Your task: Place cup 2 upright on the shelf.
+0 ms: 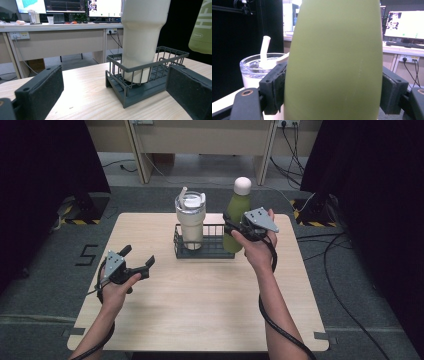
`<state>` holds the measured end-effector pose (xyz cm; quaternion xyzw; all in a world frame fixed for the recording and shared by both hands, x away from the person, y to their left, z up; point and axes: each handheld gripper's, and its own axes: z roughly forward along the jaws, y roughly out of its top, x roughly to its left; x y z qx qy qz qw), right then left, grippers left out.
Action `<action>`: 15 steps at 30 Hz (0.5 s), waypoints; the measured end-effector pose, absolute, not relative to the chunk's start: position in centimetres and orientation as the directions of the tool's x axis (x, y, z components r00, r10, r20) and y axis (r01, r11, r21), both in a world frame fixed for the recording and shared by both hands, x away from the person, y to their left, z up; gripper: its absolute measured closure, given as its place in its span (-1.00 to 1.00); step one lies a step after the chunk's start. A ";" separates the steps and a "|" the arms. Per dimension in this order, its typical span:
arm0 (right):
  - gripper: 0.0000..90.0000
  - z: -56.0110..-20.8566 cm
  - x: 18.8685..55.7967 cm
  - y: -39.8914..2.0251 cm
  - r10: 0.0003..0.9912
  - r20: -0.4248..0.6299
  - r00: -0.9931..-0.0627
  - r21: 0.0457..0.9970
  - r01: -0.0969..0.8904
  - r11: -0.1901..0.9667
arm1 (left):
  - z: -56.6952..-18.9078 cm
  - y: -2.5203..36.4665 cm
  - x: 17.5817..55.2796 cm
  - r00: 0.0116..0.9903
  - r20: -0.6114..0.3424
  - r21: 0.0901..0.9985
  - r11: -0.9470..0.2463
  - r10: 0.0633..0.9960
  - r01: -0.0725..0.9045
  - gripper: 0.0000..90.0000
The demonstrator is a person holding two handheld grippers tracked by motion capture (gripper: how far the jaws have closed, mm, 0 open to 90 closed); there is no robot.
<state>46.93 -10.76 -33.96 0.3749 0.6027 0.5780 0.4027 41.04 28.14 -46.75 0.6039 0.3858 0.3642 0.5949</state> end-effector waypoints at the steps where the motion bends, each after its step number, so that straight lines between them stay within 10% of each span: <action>1: -0.48 -33.9 47.1 -10.7 0.917 -0.053 -0.394 0.999 -0.013 0.052 | -46.8 28.1 41.0 0.438 -0.018 0.999 0.005 0.899 0.033 -0.98; 15: -0.48 -33.3 48.7 -10.2 0.923 -0.049 -0.383 0.999 -0.011 0.048 | -46.8 28.3 41.0 0.434 -0.023 0.999 0.009 0.901 0.033 -0.98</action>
